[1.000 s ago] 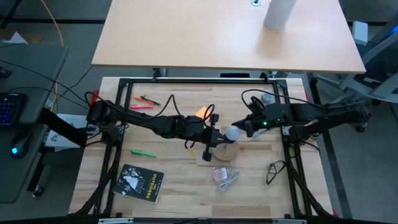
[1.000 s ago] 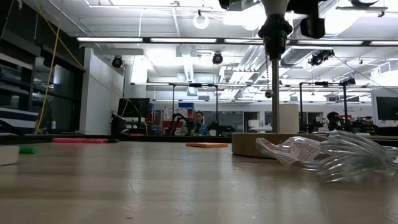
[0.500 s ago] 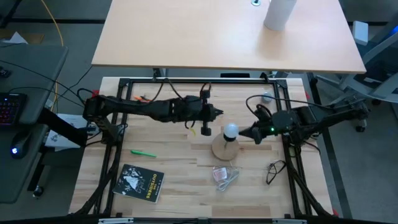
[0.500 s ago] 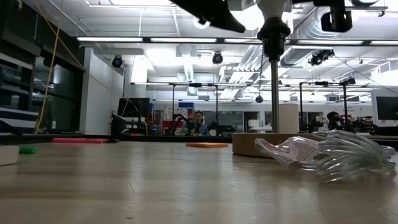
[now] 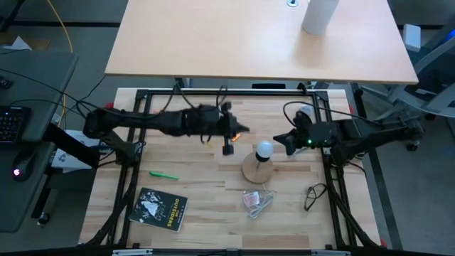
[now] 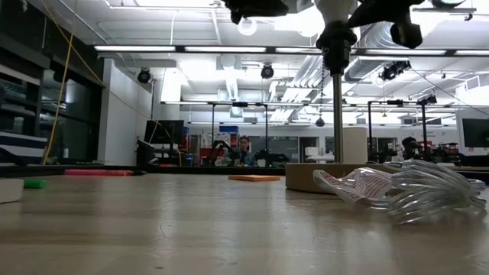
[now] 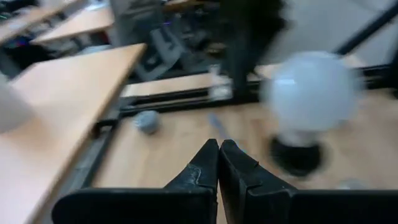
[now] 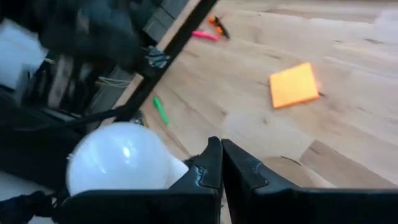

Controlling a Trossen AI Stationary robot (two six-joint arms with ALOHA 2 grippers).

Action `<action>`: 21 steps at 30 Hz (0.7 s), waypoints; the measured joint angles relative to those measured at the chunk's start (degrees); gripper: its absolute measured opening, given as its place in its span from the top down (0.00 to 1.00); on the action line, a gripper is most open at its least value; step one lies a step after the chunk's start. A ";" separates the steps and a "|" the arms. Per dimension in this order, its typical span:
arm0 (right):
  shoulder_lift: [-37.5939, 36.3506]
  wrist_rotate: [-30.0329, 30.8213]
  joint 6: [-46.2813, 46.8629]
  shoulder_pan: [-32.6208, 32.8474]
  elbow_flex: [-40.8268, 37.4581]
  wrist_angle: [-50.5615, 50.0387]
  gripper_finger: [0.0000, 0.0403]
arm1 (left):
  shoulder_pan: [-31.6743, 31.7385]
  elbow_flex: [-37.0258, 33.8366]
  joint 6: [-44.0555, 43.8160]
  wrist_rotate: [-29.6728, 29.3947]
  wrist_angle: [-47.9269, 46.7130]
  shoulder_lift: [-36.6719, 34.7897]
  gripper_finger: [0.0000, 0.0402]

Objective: Screw lightbulb
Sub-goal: Insert the white lightbulb into the lamp

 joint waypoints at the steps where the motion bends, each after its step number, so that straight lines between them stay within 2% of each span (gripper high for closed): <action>1: -0.02 -1.10 -1.18 -1.30 0.00 0.67 1.00 | -1.35 -0.26 -0.39 0.20 0.68 0.31 1.00; 5: 0.19 -5.61 -4.17 -5.61 0.00 1.34 1.00 | -6.54 -0.37 -0.56 1.17 5.96 3.06 1.00; 10: 1.42 -11.52 -6.08 -9.94 0.00 3.65 1.00 | -9.50 -0.37 -0.56 4.39 14.57 7.71 1.00; 15: 4.50 -15.51 -6.96 -12.87 0.00 7.72 1.00 | -9.83 -0.35 -3.45 8.58 18.74 11.38 1.00; 21: 7.80 -19.64 -6.97 -13.55 0.00 13.22 1.00 | -9.46 0.67 -3.12 7.72 19.38 13.66 1.00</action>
